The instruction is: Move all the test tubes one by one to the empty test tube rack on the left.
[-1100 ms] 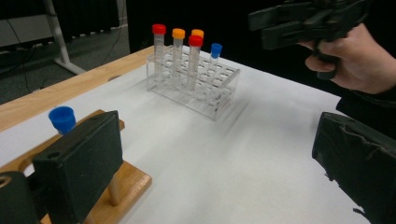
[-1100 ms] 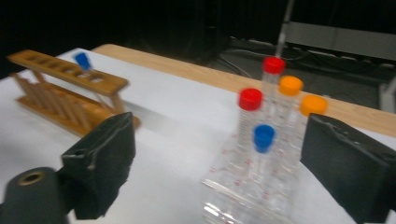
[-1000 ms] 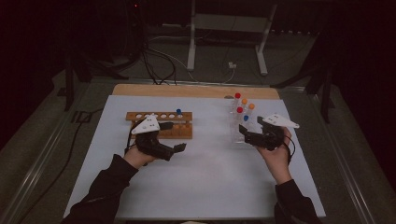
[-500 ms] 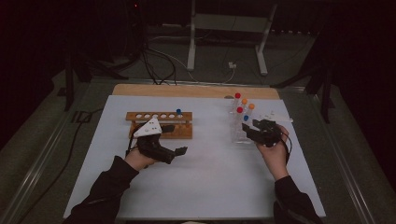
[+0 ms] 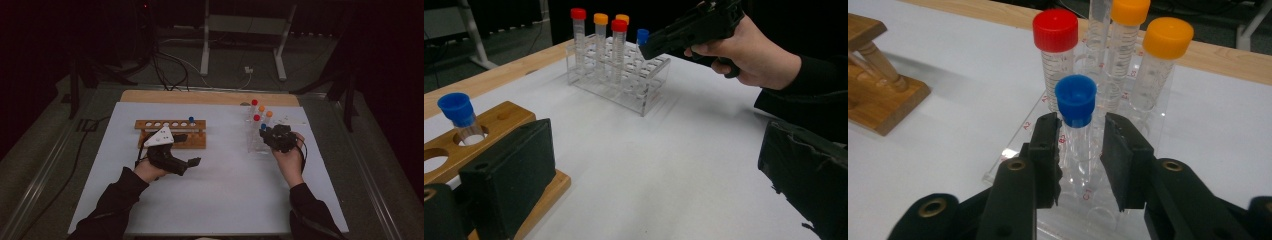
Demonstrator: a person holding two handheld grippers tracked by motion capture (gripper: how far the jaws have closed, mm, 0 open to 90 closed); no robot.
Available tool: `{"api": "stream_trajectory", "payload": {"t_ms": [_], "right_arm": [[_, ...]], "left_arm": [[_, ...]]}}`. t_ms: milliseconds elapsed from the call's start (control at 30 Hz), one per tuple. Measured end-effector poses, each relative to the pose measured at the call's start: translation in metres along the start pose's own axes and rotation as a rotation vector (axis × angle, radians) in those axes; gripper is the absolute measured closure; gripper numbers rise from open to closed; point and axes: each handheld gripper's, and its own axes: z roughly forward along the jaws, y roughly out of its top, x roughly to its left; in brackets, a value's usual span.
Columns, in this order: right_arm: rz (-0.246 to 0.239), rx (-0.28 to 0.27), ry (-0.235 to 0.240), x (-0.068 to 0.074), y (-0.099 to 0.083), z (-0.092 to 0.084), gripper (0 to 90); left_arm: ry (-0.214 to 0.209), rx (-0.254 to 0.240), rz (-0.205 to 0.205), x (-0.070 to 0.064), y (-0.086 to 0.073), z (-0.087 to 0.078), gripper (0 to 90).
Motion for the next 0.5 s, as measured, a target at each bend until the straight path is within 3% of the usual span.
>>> {"api": "stream_trajectory", "payload": {"t_ms": [167,500], "right_arm": [[0.001,0.014,-0.012,-0.0003,-0.0007,0.0053,75.4],[-0.023,-0.020,-0.028,0.0022,0.0038,-0.0017,76.6]], "left_arm": [[-0.002,0.002,0.000,0.0002,0.0000,-0.0002,2.7],[-0.005,0.005,0.000,0.0002,0.0001,-0.0001,2.8]]}}
